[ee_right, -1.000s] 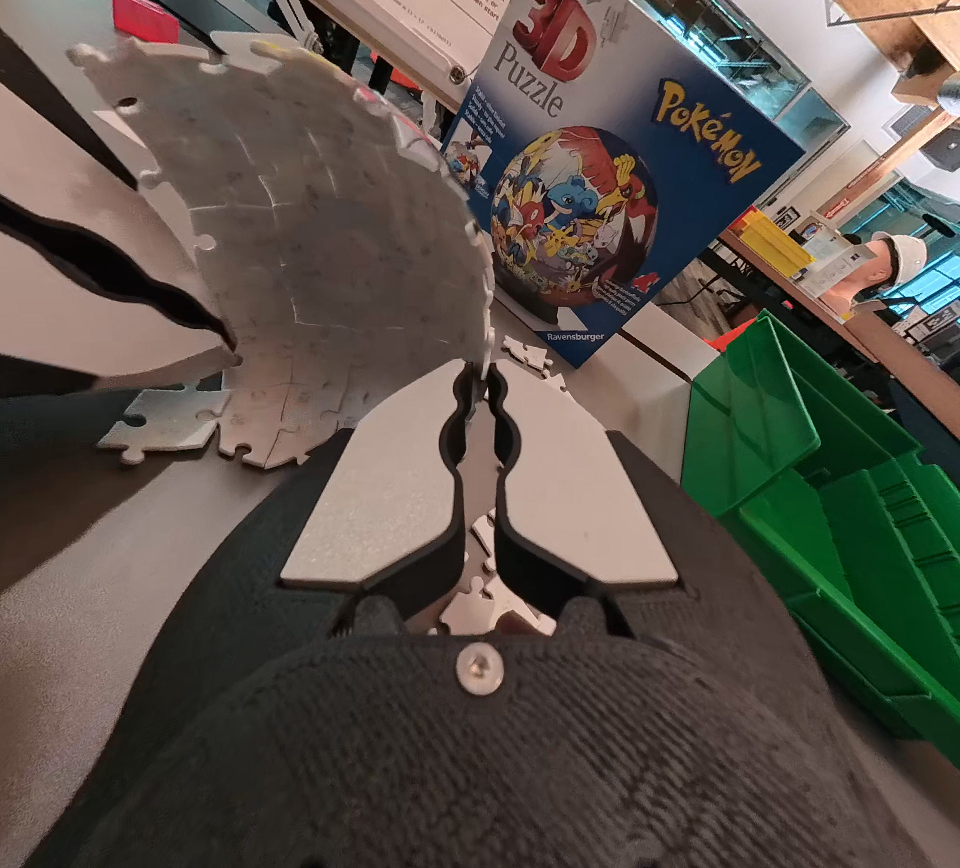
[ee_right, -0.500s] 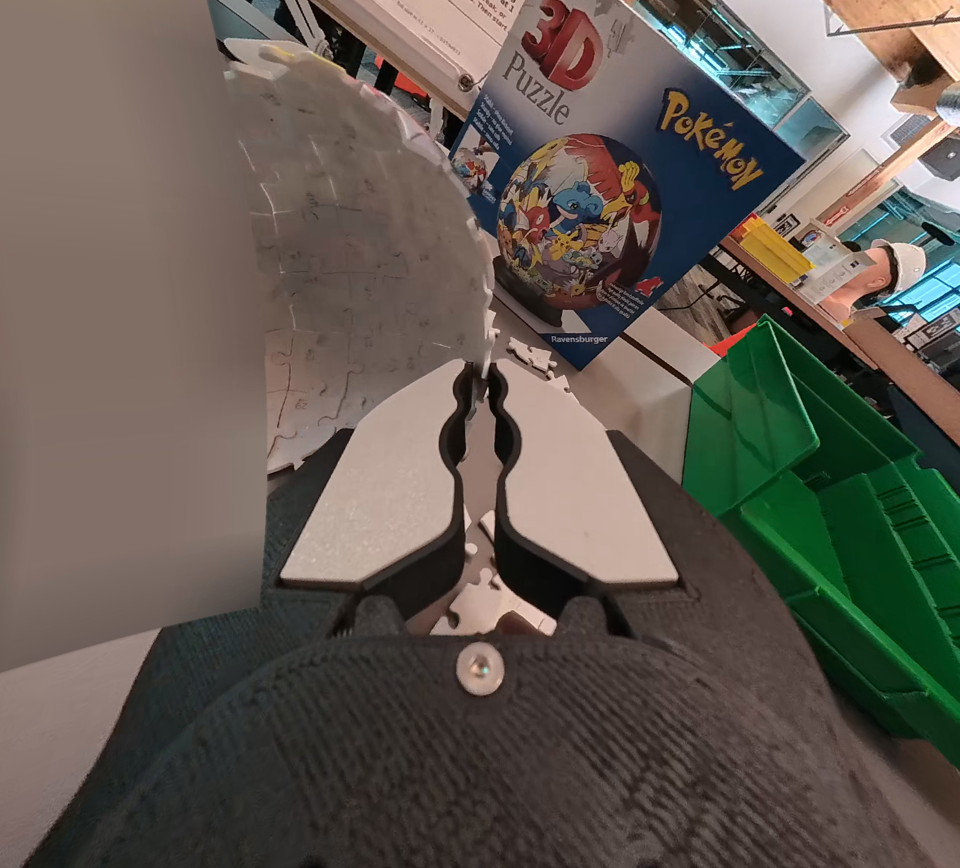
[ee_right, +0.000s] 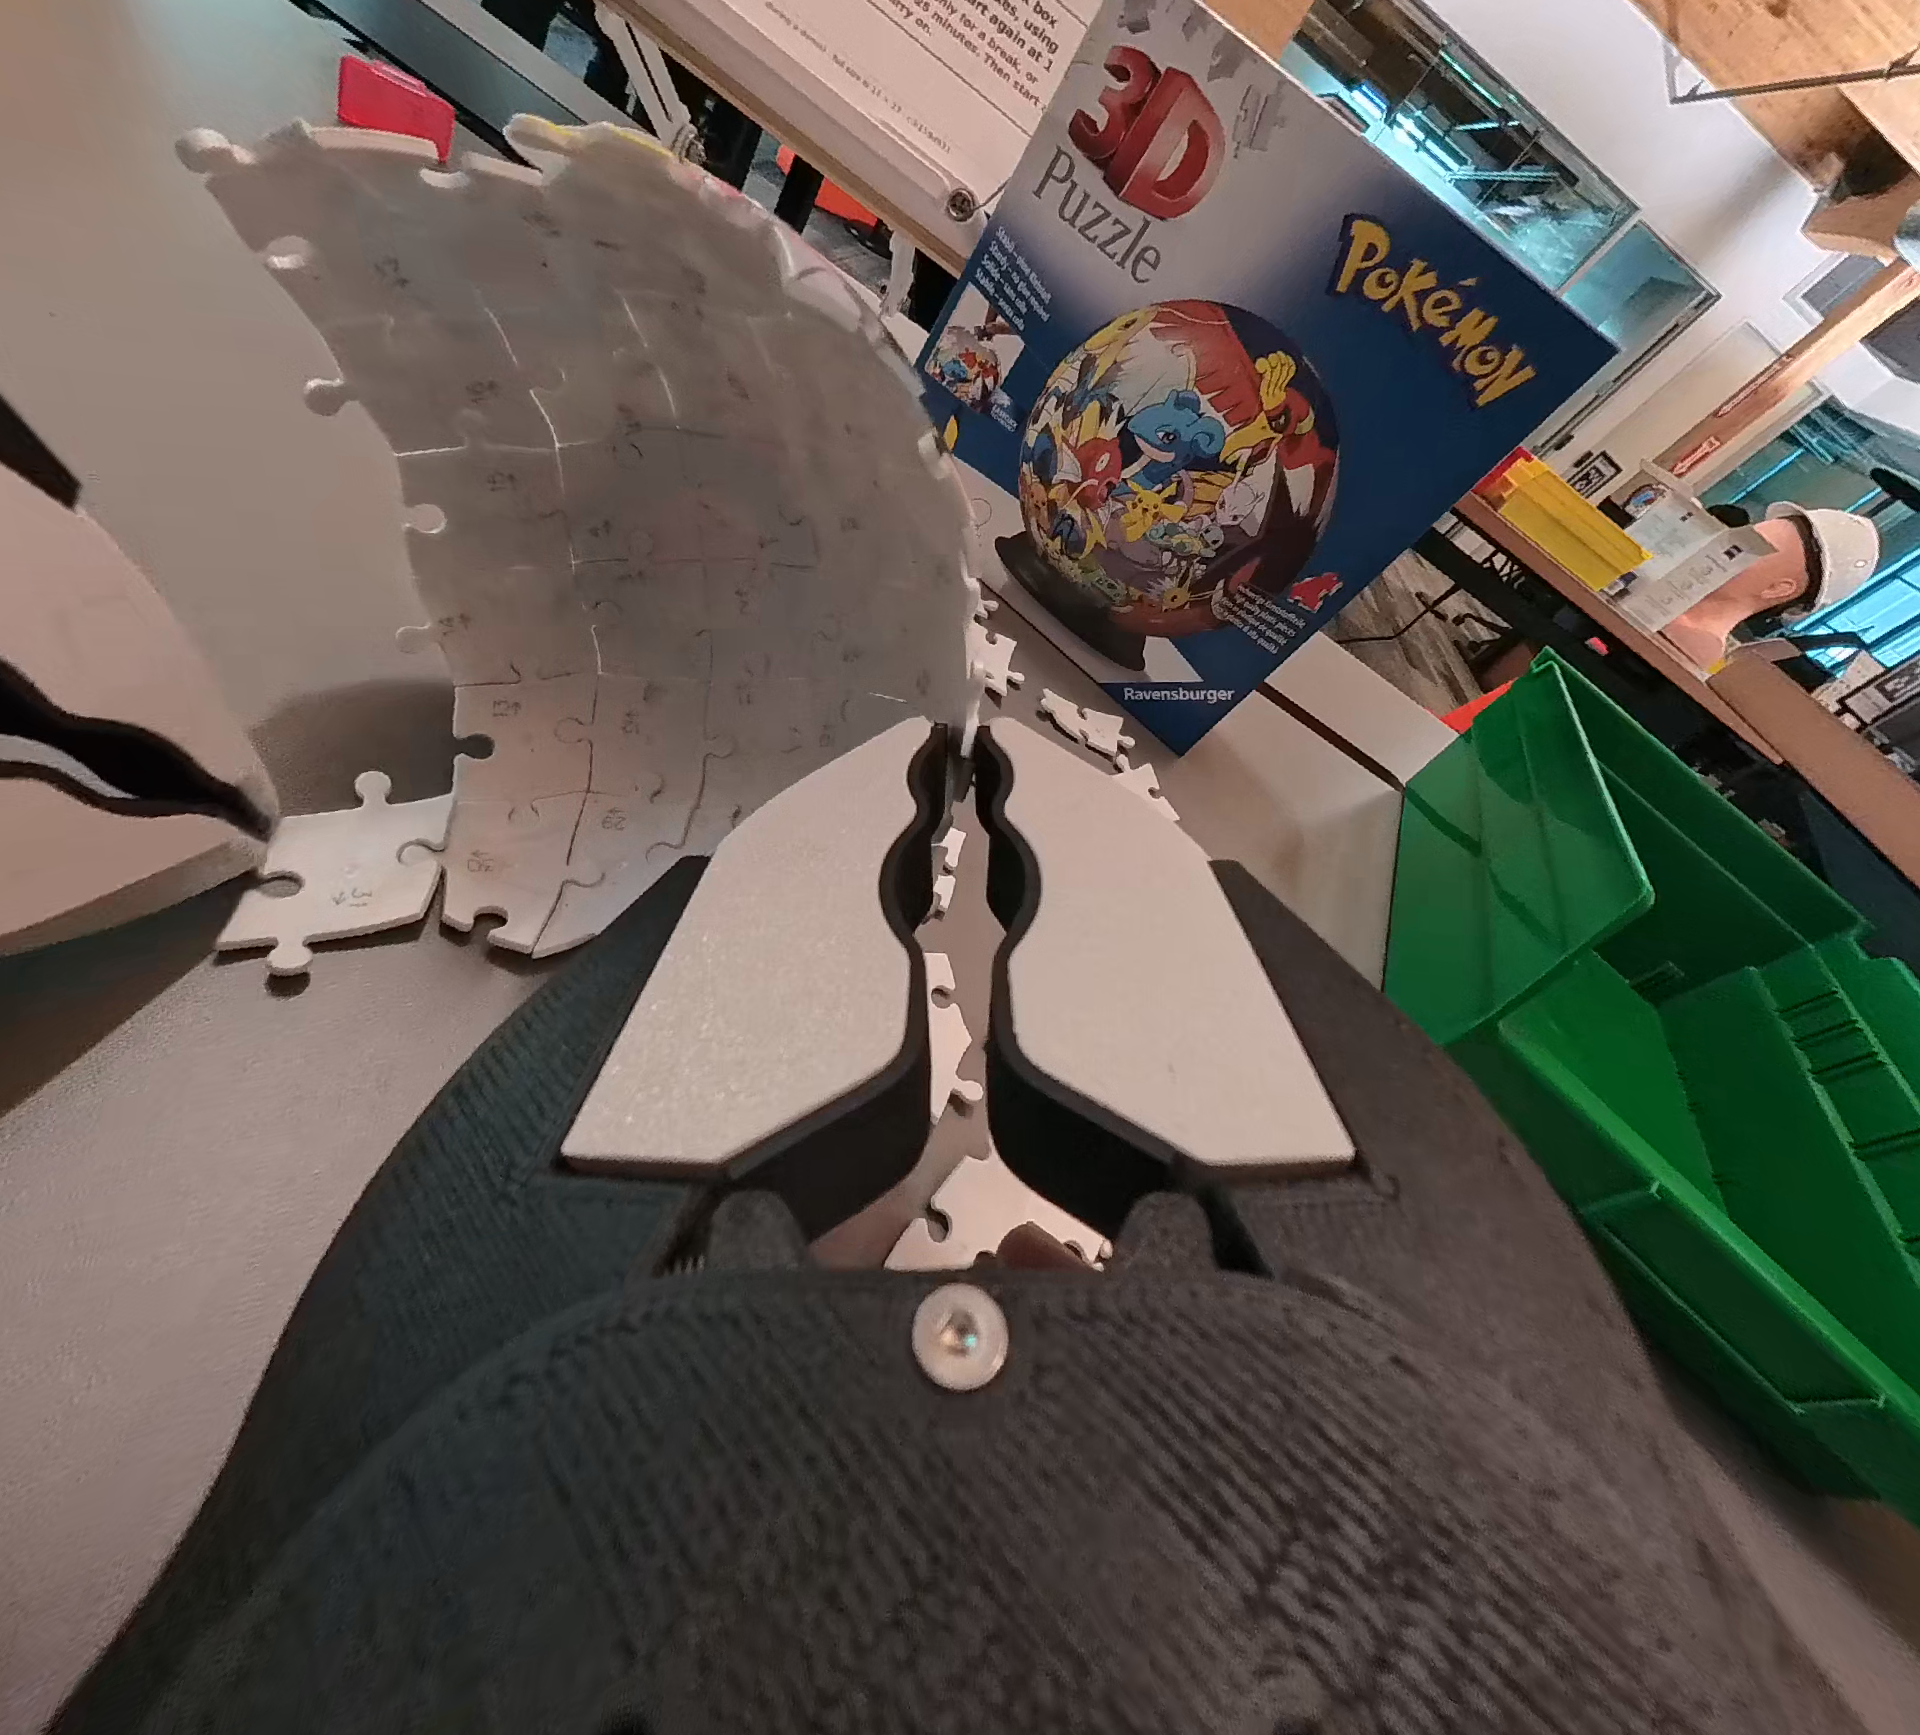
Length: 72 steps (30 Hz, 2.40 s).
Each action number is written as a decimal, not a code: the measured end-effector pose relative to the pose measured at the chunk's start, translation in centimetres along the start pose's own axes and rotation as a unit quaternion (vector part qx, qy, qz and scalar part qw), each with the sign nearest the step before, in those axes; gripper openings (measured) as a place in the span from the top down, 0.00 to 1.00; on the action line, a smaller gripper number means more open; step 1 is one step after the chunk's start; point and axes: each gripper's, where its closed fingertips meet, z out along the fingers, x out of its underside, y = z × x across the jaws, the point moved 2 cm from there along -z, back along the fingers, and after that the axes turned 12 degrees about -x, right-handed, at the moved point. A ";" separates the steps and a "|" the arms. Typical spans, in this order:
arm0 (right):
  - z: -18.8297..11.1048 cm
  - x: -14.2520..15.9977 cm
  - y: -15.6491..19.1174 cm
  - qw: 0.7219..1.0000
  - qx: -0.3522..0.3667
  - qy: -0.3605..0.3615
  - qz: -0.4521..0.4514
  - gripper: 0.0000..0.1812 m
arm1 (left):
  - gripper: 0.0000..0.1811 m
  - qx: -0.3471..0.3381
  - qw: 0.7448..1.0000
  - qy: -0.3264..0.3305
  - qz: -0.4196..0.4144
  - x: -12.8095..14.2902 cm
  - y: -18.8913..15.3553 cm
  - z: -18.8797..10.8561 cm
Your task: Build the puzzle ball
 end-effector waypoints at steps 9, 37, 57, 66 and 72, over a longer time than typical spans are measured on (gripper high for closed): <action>-0.1 -0.1 -0.1 1.000 0.003 -0.005 0.000 0.98 | 1.00 0.003 1.000 0.005 -0.010 -0.4 -0.3 0.1; -0.1 -0.2 0.1 1.000 0.002 -0.007 -0.005 0.98 | 1.00 -0.005 0.999 -0.018 -0.044 -2.0 0.4 1.8; -0.1 -0.2 0.1 1.000 0.001 -0.008 -0.005 0.98 | 1.00 0.007 0.999 -0.033 -0.037 -2.2 -0.4 1.2; -0.1 -0.2 0.1 1.000 0.001 -0.007 -0.006 0.98 | 1.00 0.032 0.998 -0.021 -0.040 -2.3 -0.4 1.4; -0.1 -0.2 0.1 1.000 0.002 -0.007 -0.006 0.98 | 1.00 0.023 0.999 -0.036 -0.021 -2.4 -0.2 1.3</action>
